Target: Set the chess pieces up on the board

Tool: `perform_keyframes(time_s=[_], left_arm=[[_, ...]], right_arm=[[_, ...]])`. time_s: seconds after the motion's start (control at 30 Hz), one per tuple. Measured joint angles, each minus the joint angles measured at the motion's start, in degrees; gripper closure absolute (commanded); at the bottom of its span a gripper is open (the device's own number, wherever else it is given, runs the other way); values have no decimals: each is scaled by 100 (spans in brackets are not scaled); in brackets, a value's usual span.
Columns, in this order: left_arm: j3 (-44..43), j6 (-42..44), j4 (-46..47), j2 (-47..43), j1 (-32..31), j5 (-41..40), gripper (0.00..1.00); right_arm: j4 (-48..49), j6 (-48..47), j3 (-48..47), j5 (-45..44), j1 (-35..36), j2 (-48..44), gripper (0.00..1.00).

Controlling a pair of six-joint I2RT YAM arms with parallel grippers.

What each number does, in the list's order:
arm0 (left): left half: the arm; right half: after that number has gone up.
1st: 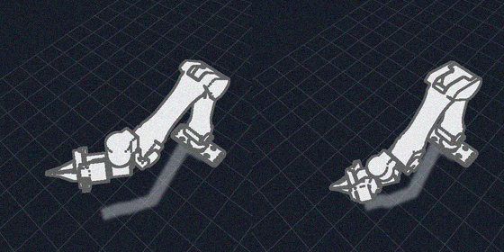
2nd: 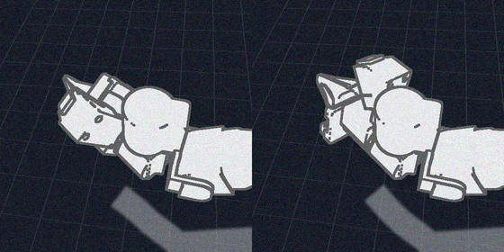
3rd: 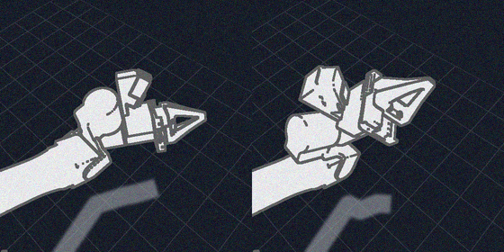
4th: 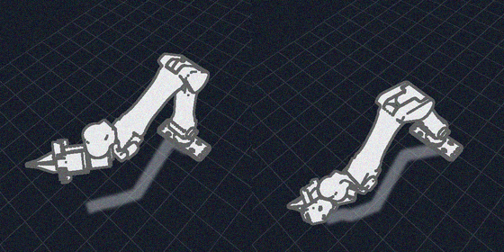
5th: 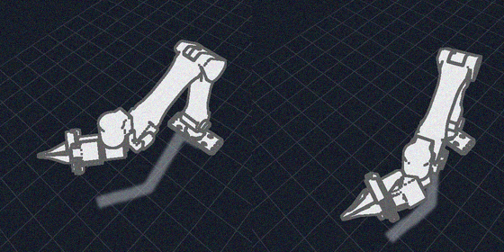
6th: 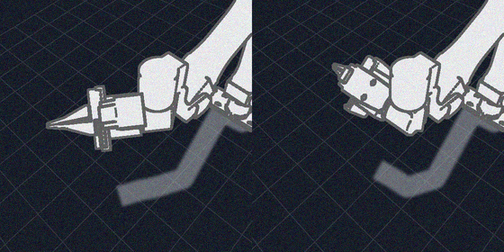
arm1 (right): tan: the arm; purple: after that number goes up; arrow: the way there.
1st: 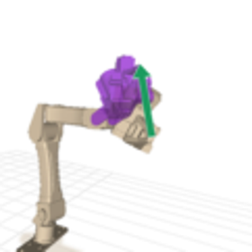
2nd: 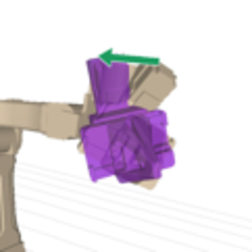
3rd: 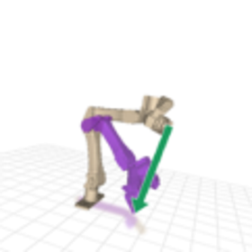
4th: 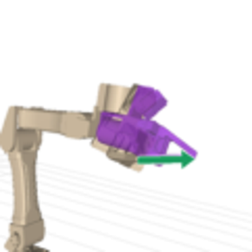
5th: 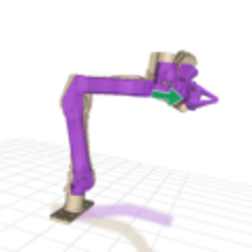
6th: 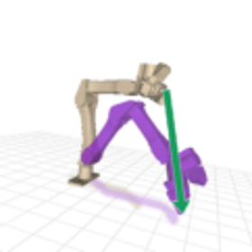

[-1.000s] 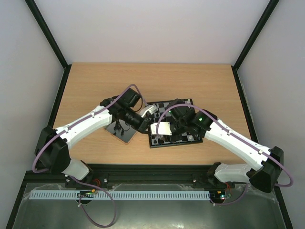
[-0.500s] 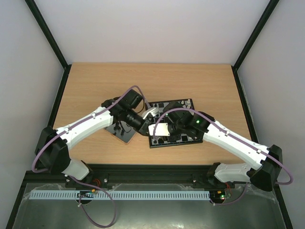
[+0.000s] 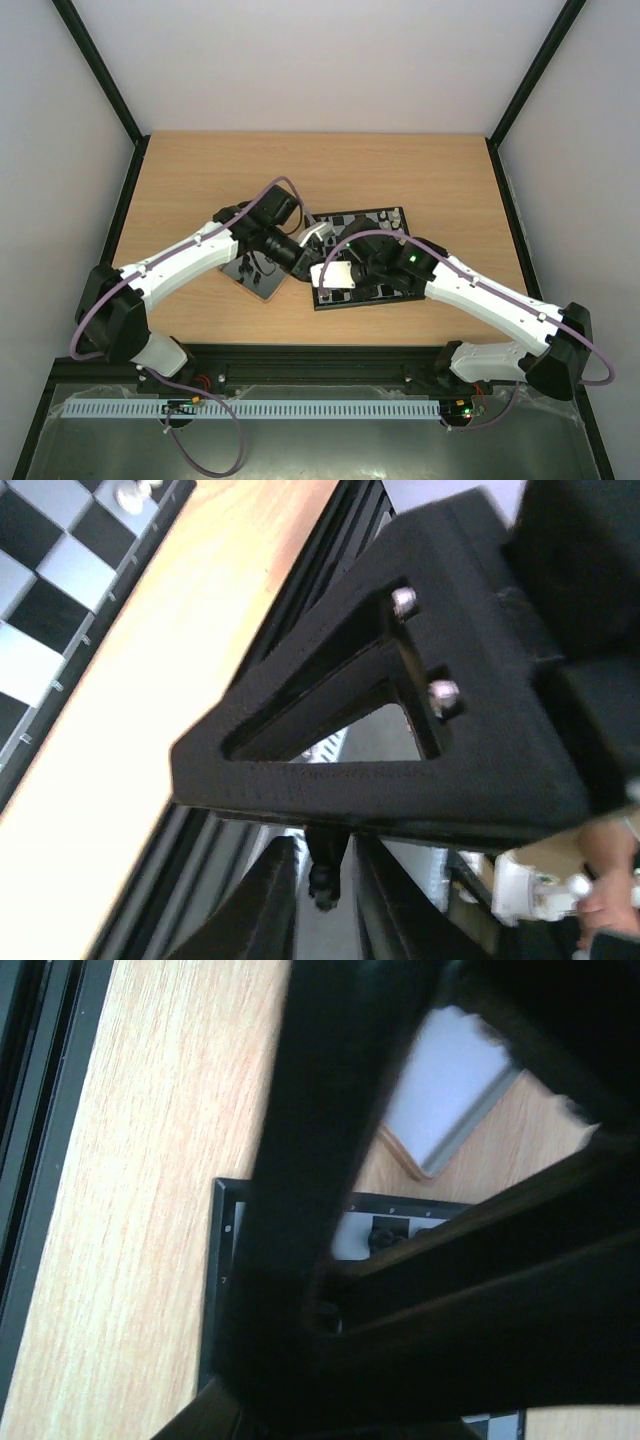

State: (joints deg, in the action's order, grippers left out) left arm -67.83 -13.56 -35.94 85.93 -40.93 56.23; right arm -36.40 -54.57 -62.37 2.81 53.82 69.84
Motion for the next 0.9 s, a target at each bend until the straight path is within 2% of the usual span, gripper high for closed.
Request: perform_keyframes(time_s=[0.07, 0.23, 0.43, 0.63, 0.73, 0.9], left_arm=[[0, -61, 42, 4, 79, -20, 64], [103, -133, 306, -98, 396, -223, 52], [763, -551, 1078, -874, 634, -756, 53], [1652, -1300, 2577, -1718, 621, -1351, 53], [1934, -1685, 3215, -1766, 575, -1464, 55], [1978, -2046, 3698, -1436, 426, -1582, 58]], right_arm=[[68, 127, 59, -26, 0, 0, 91], [227, 719, 382, 63, -94, -72, 91], [688, 1823, 553, 876, -804, -249, 91], [1596, 3099, 988, 1506, -1364, -339, 90], [2041, 3571, 1283, 1554, -1438, -343, 89], [2430, 4028, 1436, 1547, -1445, -343, 88]])
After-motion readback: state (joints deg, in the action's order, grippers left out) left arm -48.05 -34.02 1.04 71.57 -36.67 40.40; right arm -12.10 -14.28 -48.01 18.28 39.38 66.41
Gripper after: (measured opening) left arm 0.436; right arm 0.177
